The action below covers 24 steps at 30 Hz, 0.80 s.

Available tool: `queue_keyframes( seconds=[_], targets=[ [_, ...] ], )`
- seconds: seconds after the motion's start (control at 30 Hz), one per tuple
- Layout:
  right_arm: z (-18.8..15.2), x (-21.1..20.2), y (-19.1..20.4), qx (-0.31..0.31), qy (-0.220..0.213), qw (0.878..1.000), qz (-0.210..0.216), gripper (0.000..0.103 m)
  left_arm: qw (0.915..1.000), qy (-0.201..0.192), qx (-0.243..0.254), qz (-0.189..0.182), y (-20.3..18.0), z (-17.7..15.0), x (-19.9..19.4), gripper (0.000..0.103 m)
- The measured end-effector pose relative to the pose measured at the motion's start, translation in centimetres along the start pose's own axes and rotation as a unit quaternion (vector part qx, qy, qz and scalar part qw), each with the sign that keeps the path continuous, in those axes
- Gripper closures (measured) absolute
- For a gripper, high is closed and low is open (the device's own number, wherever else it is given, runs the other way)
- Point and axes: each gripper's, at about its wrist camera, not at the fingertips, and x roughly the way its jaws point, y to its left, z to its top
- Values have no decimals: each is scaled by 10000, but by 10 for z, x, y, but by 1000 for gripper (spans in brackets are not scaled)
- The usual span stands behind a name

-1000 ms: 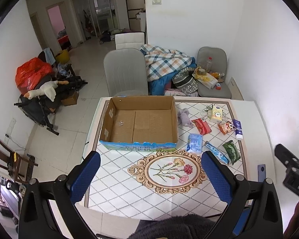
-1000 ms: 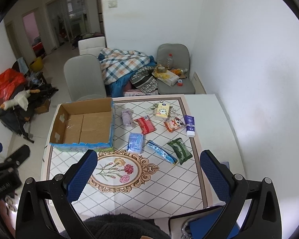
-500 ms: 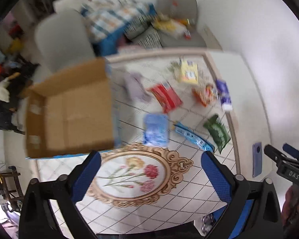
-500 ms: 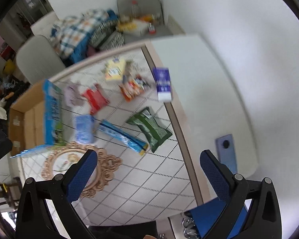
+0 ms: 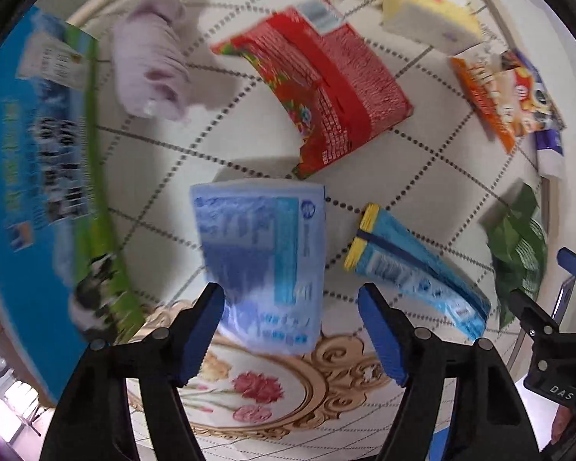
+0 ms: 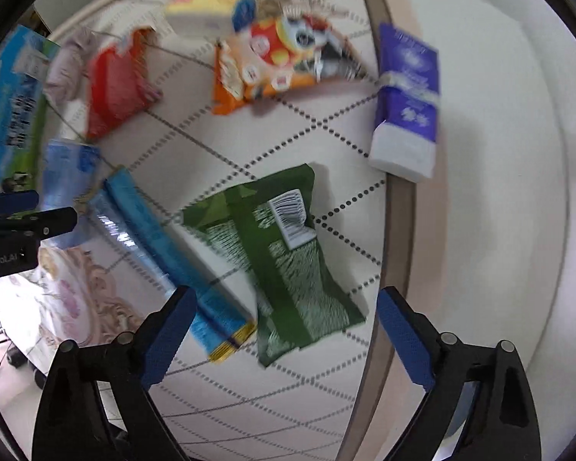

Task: Organize soft objects
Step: 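Grasp the light-blue tissue pack with the left tool while the right grasps the green snack bag, then carry both packs over the box and open both tools to drop them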

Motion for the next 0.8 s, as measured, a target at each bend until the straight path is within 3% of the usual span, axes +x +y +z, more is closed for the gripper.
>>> queue_keyframes(
  seconds=[0.13,0.17,0.2,0.3,0.43,0.5,0.67,0.8],
  targets=[
    [12,34,-8,150,354,9989,271,17,10000,-29,-68,-2,2,5,12,36],
    [14,41,-10,212,428,9984,308,24,9999,-78,-65,2,3,4,12,39],
    [14,45,-10,257,457,9982,304,24,9999,-130,-46,35,2,5,14,46],
    [17,43,-4,233,300,9991,169,48,9996,-253,-35,96,3,2,13,61],
    [17,38,4,444,248,9985,220,60,9990,-436,-114,64,8,-9,4,71],
    [13,28,2,556,196,9981,204,63,9984,-546,-122,52,11,-17,-10,76],
    [6,-3,4,767,-72,9968,234,65,9955,-917,-203,-154,14,-39,-50,77],
    [-2,-47,20,763,-380,9955,421,65,9887,-1399,-337,-410,28,-60,-107,77]
  ],
)
